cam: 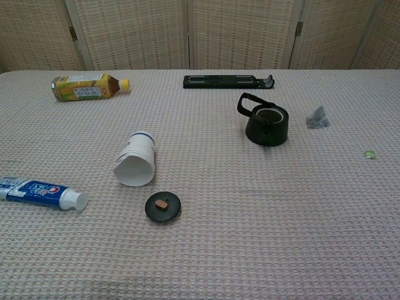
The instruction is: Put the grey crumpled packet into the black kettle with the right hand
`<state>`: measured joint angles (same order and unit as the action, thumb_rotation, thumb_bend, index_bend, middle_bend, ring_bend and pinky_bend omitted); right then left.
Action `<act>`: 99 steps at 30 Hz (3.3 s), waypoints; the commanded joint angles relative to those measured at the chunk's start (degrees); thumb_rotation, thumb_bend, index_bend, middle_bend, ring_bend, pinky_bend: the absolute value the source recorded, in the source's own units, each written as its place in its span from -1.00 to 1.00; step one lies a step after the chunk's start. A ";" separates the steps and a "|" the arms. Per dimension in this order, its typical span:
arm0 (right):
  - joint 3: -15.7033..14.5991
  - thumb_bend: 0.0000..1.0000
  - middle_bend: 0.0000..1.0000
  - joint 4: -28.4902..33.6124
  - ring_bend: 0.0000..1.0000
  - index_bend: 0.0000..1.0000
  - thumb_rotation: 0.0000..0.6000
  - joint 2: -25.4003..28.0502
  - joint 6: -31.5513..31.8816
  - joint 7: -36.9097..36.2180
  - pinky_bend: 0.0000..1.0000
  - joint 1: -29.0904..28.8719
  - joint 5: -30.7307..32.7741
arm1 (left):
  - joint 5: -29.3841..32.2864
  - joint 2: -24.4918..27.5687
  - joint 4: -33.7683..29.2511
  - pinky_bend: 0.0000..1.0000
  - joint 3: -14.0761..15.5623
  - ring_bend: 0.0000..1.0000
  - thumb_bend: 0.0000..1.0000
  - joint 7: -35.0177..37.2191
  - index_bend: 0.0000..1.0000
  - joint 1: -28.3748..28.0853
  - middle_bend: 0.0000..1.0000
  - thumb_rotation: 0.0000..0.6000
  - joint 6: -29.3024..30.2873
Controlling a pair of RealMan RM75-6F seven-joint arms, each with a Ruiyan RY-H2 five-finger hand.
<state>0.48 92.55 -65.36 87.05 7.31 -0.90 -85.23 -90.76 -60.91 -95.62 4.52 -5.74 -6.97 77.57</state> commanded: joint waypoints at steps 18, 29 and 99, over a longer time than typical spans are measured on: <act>6.56 -0.48 -1.00 -3.39 -1.00 -0.61 1.00 -5.11 -16.94 6.09 -1.00 -10.60 11.57 | -0.64 -0.43 -0.52 -0.48 0.12 -0.94 -0.85 -1.03 -1.00 0.49 -1.00 1.00 1.23; 11.17 -0.47 -1.00 -16.30 -1.00 -0.46 1.00 -18.05 -24.58 11.05 -1.00 -19.31 20.16 | -1.89 0.90 0.18 -0.48 0.50 -0.93 -0.85 2.84 -1.00 0.88 -1.00 1.00 2.52; 11.45 -0.31 -1.00 -38.30 -1.00 -0.11 1.00 -33.57 -28.22 8.94 -1.00 -25.78 20.74 | -2.47 2.67 0.47 -0.48 1.06 -0.93 -0.85 7.02 -1.00 0.39 -1.00 1.00 1.42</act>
<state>11.93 54.26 -98.92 58.85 16.27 -26.66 -64.49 -93.24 -58.24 -95.15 5.57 1.28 -6.57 79.00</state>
